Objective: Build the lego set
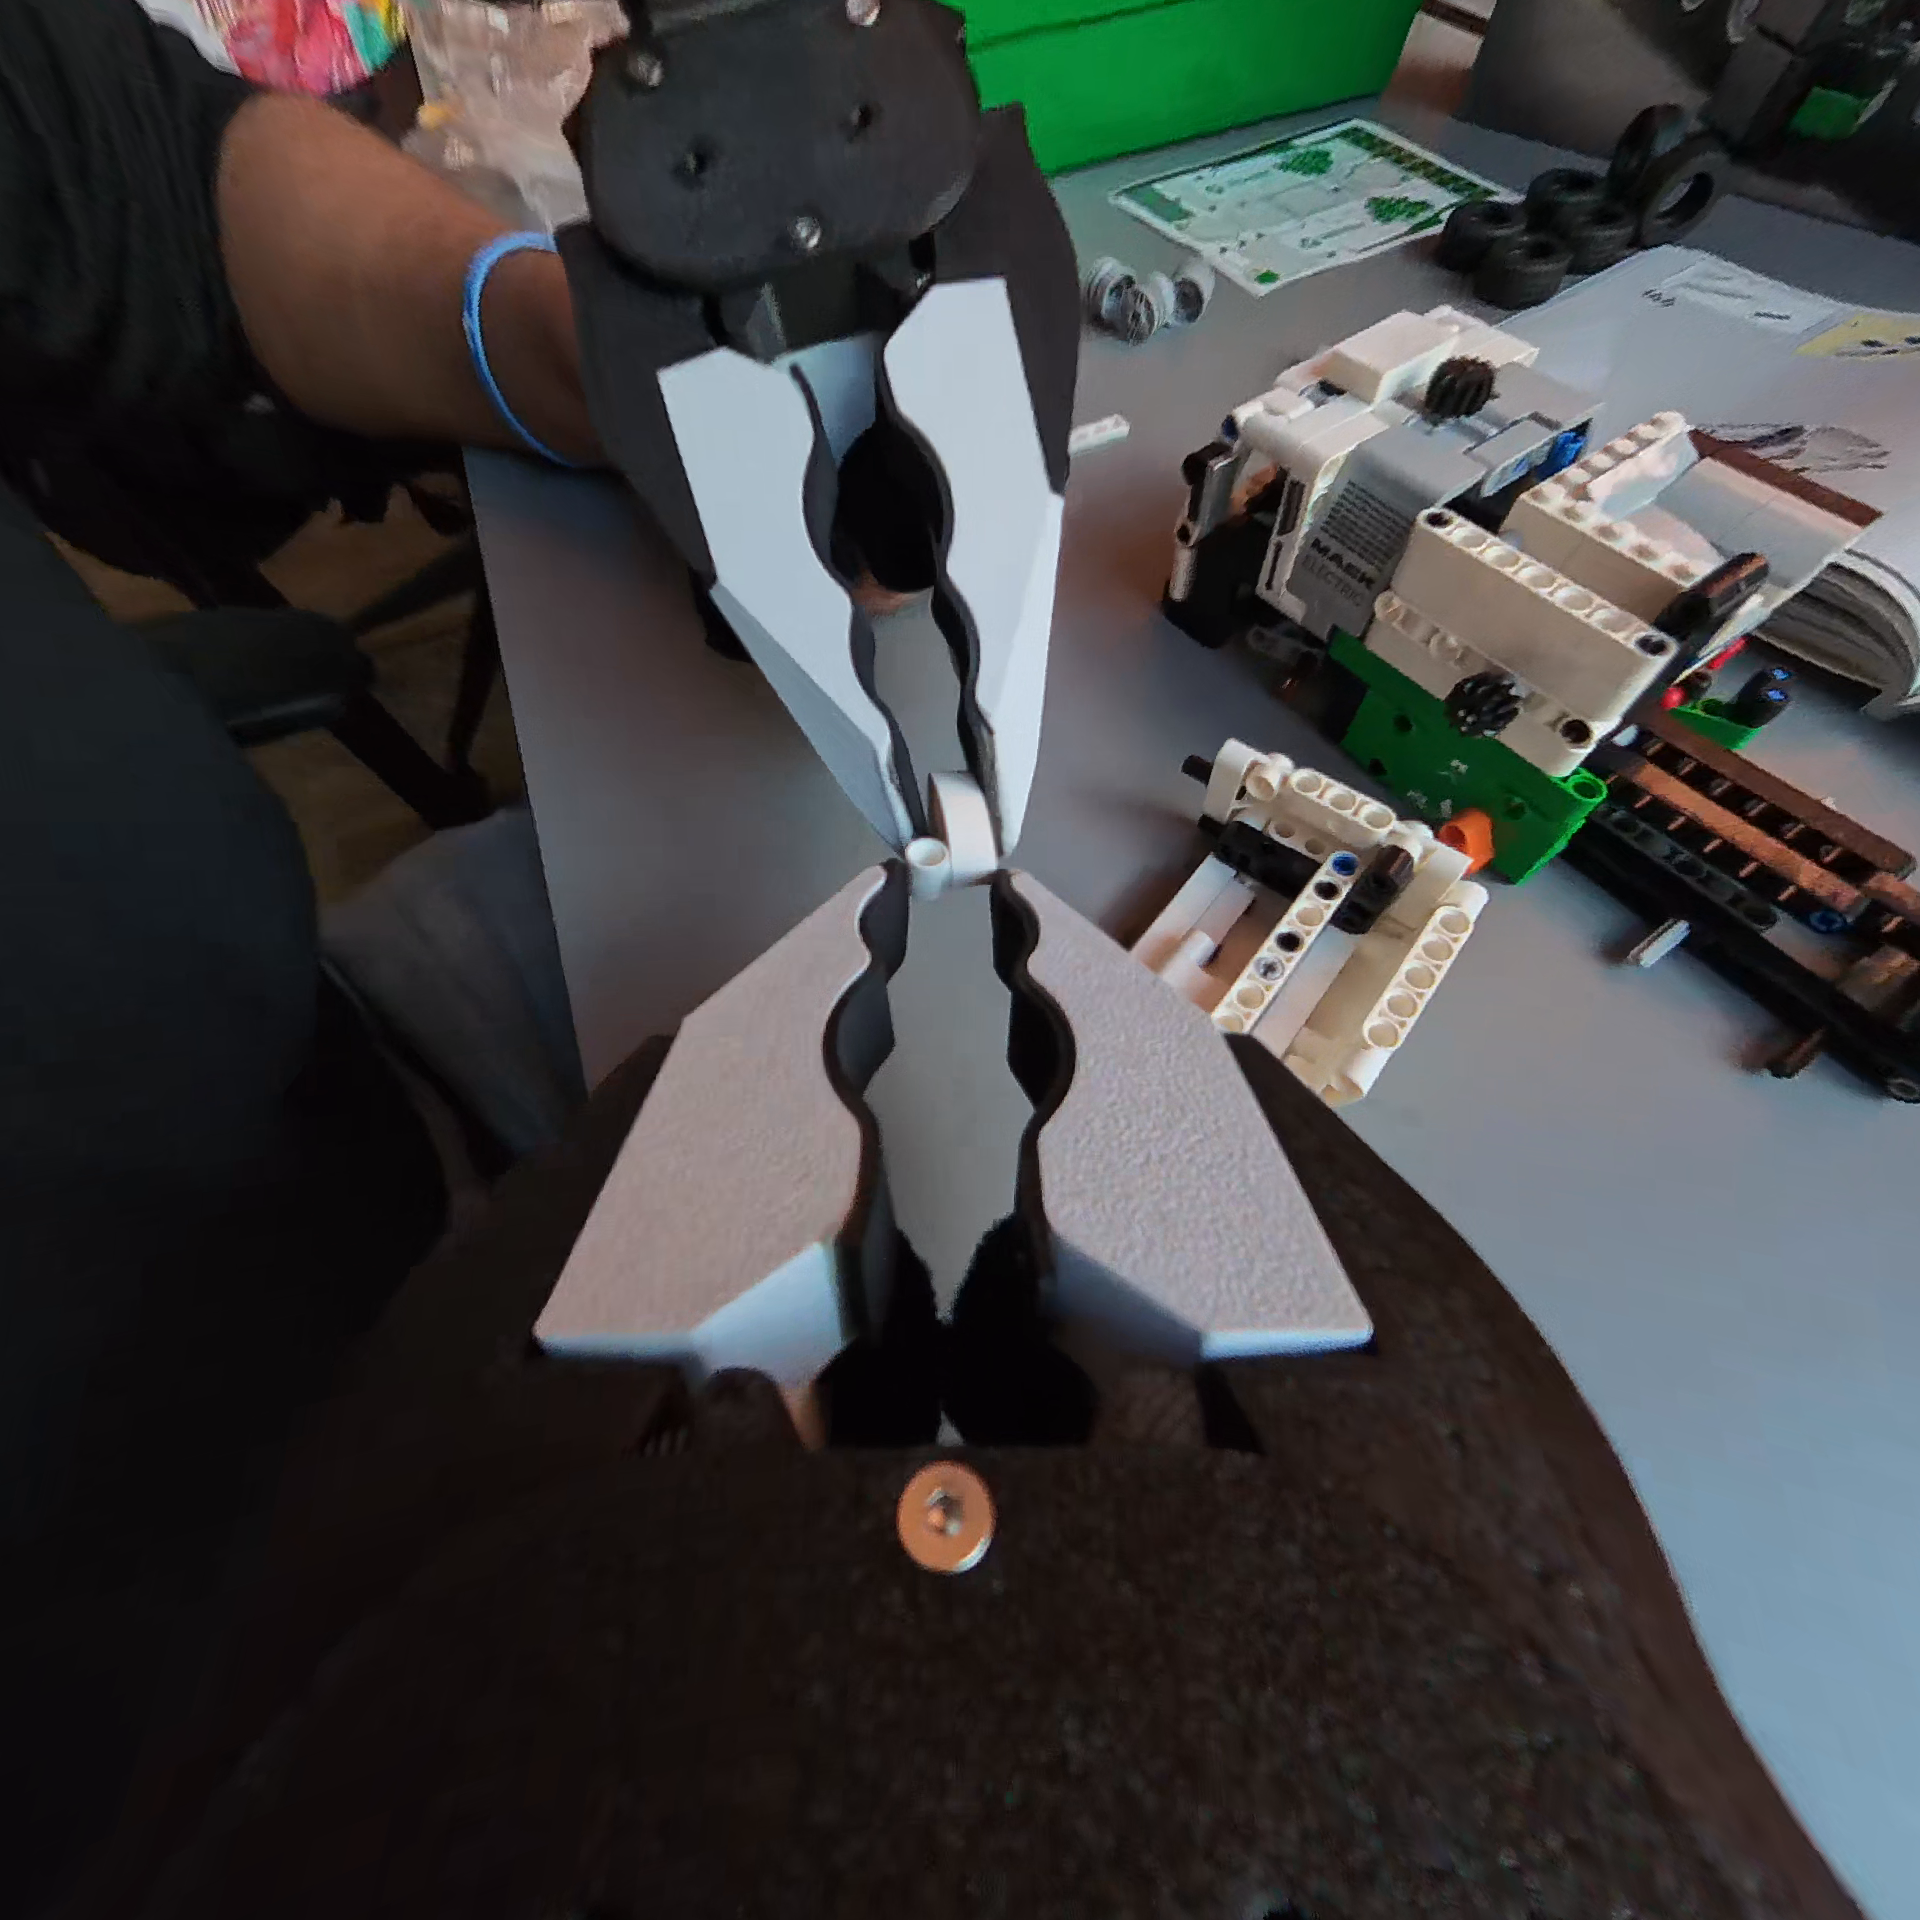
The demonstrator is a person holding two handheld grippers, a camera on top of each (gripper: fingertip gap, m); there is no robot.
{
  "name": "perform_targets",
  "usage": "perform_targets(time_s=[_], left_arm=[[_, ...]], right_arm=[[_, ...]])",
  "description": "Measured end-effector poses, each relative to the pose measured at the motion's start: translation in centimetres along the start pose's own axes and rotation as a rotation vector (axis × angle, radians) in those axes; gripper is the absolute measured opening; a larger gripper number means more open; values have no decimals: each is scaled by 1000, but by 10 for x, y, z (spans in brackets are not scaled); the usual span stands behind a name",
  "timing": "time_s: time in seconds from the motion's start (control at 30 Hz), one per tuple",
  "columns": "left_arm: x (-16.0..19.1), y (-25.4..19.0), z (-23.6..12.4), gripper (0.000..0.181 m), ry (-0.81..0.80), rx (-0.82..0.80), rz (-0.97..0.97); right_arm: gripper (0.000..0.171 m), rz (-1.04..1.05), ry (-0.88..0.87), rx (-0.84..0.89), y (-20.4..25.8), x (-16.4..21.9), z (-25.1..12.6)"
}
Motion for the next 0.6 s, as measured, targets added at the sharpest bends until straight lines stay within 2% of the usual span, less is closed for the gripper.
perform_targets(time_s=[0.03,0.17,0.37,0.5,0.6], left_arm=[[-2,3,-3,11,-26,-5,-13],[-8,14,-14,11,-130,11,-102],[-18,27,-30,11,-314,130,-314],[-19,39,-38,11,-412,181,-462],[-19,47,-43,11,-474,190,-533]], right_arm=[[15,32,-33,2,-2,-2,0],[15,130,-158,39,-11,-11,-3],[15,300,-427,78,-15,-22,-8],[15,384,-632,229,-22,-25,-20],[15,470,-689,215,-19,-26,-17]])
Point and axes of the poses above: each gripper's, where its closed fingertips meet, z out along the fingers, x out of its underside, y = z × x across the jaws, the point moved 7 cm from there along -z, back along the fingers, and after that the axes turned 7 degrees about -z, right-handed, at the moved point
